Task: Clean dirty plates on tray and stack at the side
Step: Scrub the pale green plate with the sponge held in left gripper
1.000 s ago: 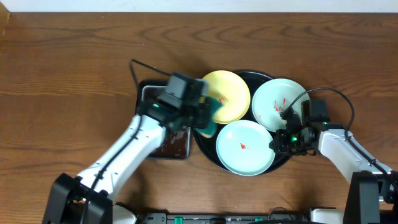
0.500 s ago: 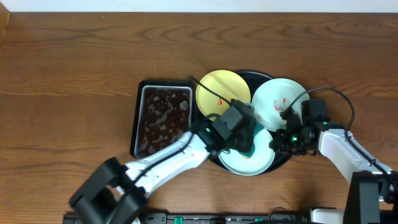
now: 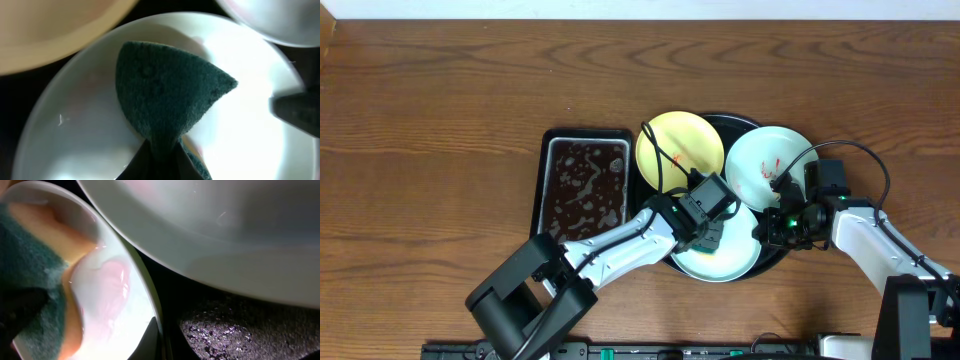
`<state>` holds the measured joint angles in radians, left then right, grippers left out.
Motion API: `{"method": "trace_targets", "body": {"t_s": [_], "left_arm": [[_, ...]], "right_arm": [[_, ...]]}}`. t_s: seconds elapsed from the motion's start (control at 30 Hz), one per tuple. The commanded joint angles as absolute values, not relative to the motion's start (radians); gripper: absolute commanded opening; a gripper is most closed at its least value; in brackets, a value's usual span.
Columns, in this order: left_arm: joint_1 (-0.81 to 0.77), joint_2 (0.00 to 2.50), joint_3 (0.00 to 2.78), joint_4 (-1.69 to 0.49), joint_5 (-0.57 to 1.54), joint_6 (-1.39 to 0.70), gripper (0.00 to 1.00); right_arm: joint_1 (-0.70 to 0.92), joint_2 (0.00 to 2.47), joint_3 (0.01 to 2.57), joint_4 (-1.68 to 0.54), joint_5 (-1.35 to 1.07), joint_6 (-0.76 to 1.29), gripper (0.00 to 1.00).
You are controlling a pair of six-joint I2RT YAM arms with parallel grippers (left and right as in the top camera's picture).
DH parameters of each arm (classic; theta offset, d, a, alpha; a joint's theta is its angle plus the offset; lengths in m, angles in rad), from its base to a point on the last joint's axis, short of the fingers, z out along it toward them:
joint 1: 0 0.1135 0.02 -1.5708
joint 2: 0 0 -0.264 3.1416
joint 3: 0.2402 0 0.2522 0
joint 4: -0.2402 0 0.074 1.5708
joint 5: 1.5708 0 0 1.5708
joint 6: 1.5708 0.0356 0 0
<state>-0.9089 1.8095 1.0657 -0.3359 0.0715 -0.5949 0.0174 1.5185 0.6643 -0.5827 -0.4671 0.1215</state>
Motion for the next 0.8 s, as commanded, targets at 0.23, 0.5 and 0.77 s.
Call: {"method": "trace_targets", "body": {"t_s": [0.23, 0.5, 0.77], "left_arm": [[-0.881, 1.711, 1.096, -0.33, 0.075, -0.57, 0.08], [-0.933, 1.764, 1.095, -0.22, 0.095, -0.655, 0.08], [-0.979, 1.853, 1.095, -0.216, 0.104, -0.673, 0.08]], "right_arm": [[0.028, 1.524, 0.659, -0.579, -0.476, 0.119, 0.01], [0.028, 1.524, 0.659, -0.58, -0.476, 0.119, 0.01], [0.028, 1.524, 0.659, -0.58, -0.476, 0.119, 0.01]]}}
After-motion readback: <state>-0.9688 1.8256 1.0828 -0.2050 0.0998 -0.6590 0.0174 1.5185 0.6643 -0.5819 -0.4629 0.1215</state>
